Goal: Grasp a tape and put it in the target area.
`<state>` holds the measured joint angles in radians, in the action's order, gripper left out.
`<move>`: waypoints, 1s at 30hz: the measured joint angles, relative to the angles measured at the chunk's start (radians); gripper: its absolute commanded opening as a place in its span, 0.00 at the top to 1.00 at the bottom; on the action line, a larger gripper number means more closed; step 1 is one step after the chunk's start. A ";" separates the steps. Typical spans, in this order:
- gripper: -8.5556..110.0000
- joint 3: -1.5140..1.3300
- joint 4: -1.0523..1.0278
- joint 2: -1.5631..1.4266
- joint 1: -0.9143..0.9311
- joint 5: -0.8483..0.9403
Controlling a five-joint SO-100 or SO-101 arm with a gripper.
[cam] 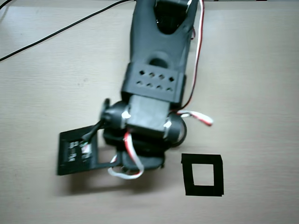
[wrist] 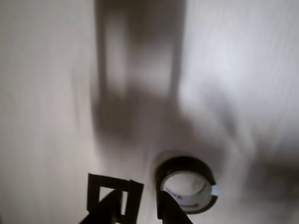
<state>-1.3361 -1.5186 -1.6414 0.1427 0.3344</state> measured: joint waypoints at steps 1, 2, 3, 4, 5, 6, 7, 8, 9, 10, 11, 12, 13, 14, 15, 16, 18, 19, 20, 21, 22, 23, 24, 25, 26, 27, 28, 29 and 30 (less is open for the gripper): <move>0.82 -0.057 0.023 -0.034 -0.005 0.014; 0.81 -0.115 0.037 -0.072 -0.009 0.034; 0.81 -0.167 0.055 -0.106 -0.020 0.041; 0.80 -0.221 0.083 -0.138 -0.034 0.063; 0.80 -0.270 0.092 -0.167 -0.052 0.077; 0.80 -0.313 0.098 -0.187 -0.061 0.083; 0.80 -0.360 0.123 -0.209 -0.067 0.097; 0.80 -0.407 0.138 -0.227 -0.075 0.112; 0.80 -0.451 0.144 -0.242 -0.077 0.121; 0.80 -0.499 0.175 -0.261 -0.078 0.129; 0.80 -0.546 0.201 -0.279 -0.083 0.143; 0.80 -0.589 0.207 -0.295 -0.089 0.158; 0.80 -0.632 0.230 -0.307 -0.098 0.167; 0.80 -0.670 0.256 -0.321 -0.106 0.178; 0.80 -0.704 0.261 -0.331 -0.110 0.187; 0.80 -0.736 0.279 -0.341 -0.114 0.195; 0.80 -0.793 0.316 -0.351 -0.118 0.207; 0.80 -0.816 0.325 -0.354 -0.124 0.212; 0.80 -0.842 0.353 -0.354 -0.133 0.216; 0.80 -0.859 0.367 -0.354 -0.140 0.221; 0.80 -0.873 0.376 -0.354 -0.140 0.225; 0.80 -0.887 0.396 -0.354 -0.140 0.229; 0.80 -0.893 0.408 -0.354 -0.137 0.230; 0.80 -0.896 0.414 -0.353 -0.135 0.232; 0.80 -0.896 0.428 -0.348 -0.138 0.232; 0.80 -0.896 0.442 -0.339 -0.144 0.232; 0.80 -0.896 0.449 -0.330 -0.149 0.233; 0.80 -0.896 0.457 -0.319 -0.152 0.235; 0.80 -0.896 0.471 -0.307 -0.152 0.236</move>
<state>-2.2319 -1.0477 -1.9482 -0.0092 0.5706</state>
